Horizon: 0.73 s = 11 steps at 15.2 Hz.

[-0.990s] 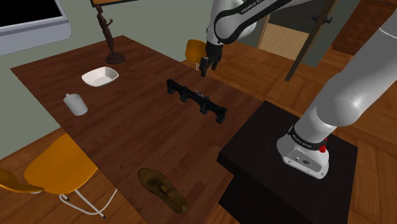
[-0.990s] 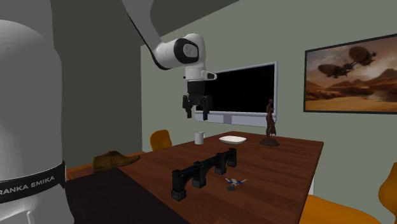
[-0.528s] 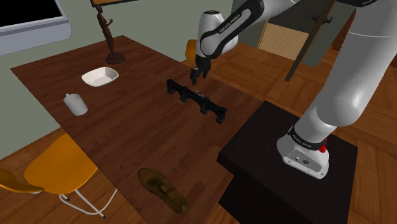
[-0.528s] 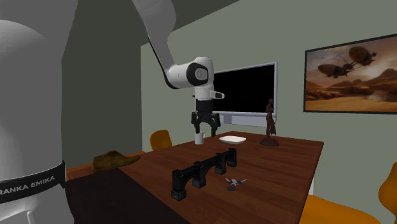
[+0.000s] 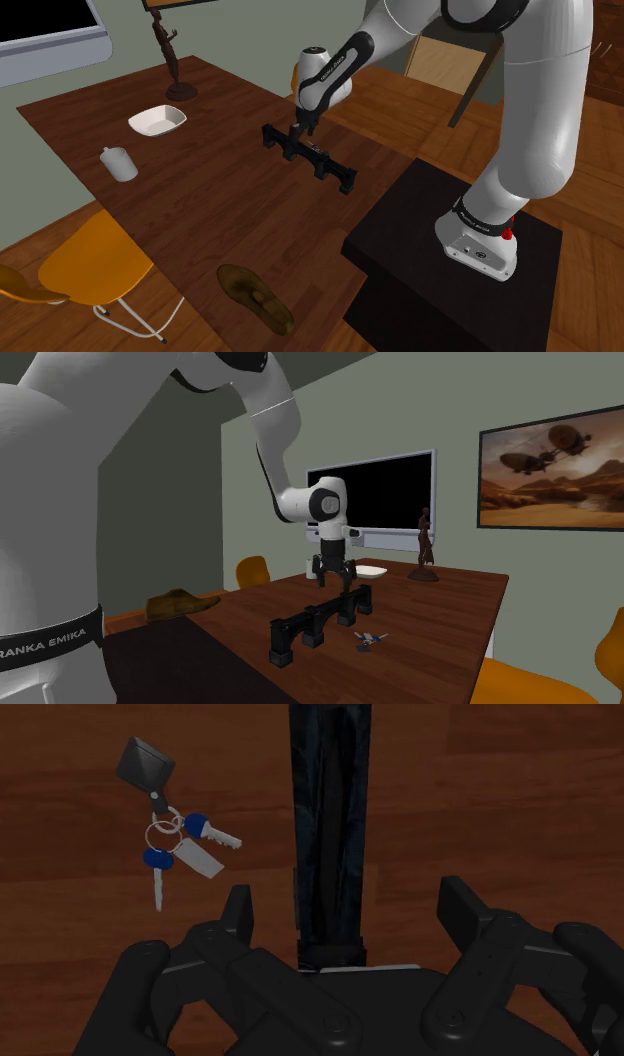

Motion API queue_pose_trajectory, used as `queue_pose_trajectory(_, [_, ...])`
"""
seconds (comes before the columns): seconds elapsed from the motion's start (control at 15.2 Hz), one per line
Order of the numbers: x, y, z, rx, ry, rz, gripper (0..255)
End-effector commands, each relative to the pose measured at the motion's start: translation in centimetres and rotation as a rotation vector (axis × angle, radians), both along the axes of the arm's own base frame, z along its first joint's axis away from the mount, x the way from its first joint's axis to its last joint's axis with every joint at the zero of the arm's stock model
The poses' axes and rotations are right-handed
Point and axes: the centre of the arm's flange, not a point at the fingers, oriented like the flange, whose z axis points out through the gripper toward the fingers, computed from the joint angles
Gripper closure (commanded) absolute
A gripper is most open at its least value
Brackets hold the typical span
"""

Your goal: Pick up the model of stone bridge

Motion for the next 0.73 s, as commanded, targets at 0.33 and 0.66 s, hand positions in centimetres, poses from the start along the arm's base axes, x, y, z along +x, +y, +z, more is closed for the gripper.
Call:
queue_pose_trajectory(0.33, [1.0,-0.3,-4.3,-0.001,0.001,0.000,0])
queue_pose_trajectory(0.66, [0.9,-0.4,-5.2,-0.001,0.001,0.000,255])
